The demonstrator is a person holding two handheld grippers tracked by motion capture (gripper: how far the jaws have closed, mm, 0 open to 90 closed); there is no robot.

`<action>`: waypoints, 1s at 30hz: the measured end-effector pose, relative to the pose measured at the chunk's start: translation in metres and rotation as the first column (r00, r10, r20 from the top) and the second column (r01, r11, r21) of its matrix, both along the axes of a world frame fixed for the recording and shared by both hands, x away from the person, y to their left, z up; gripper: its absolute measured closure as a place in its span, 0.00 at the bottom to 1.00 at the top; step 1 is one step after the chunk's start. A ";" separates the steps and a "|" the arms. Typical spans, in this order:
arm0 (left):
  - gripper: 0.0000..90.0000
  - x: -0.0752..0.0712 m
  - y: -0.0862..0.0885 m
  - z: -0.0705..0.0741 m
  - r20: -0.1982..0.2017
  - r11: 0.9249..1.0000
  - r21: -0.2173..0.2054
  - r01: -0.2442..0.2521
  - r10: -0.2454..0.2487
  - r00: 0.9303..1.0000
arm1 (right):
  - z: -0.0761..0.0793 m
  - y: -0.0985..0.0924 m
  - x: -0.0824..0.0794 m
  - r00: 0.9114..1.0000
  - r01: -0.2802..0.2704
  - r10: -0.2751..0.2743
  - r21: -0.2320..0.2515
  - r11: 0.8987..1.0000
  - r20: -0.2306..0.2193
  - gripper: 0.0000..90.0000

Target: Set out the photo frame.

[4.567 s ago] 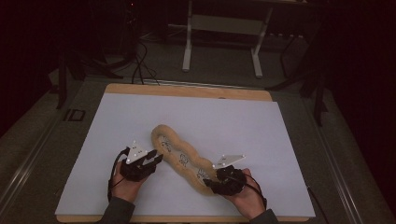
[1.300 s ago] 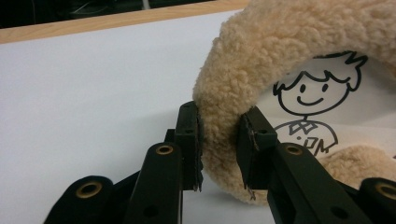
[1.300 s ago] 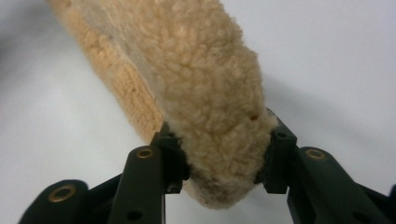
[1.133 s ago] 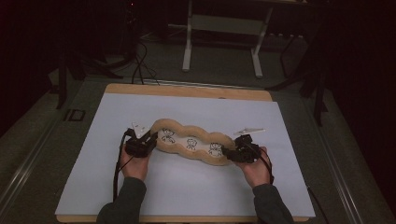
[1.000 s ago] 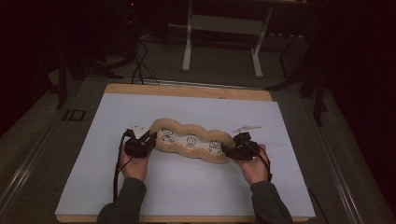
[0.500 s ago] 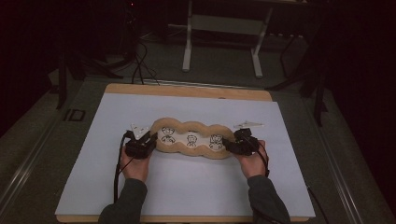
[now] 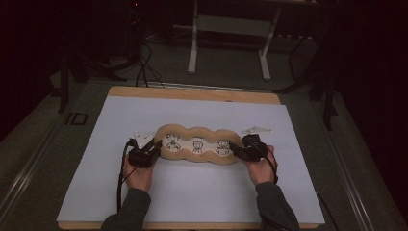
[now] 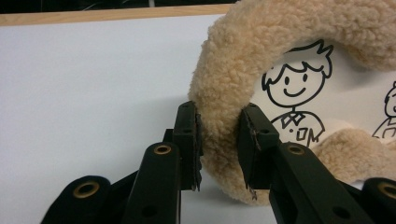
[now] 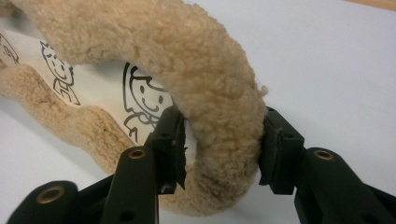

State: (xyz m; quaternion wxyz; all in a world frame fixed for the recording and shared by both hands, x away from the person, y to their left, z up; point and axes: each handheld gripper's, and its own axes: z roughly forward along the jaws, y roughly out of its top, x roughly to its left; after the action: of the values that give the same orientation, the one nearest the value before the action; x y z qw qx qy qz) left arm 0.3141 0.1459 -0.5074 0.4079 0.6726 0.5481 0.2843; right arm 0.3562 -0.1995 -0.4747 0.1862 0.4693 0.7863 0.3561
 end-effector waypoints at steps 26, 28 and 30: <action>0.79 -0.011 0.001 -0.003 -0.022 1.000 -0.015 0.010 -0.010 1.000 | -0.001 -0.006 -0.002 1.000 0.004 -0.003 0.047 0.999 -0.021 0.63; 0.79 -0.011 0.001 -0.004 -0.024 1.000 -0.017 0.007 -0.008 1.000 | -0.001 -0.006 -0.002 1.000 0.005 -0.004 0.047 0.999 -0.019 0.63; 0.79 -0.012 0.001 -0.004 -0.025 1.000 -0.015 0.007 -0.007 1.000 | -0.001 -0.005 -0.002 1.000 0.004 -0.003 0.047 0.999 -0.018 0.63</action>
State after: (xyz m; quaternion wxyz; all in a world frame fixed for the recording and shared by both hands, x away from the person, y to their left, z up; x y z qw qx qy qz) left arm 0.3025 0.1471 -0.5116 0.4070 0.6749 0.5528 0.2706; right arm 0.3538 -0.2050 -0.4756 0.1689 0.4780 0.7785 0.3699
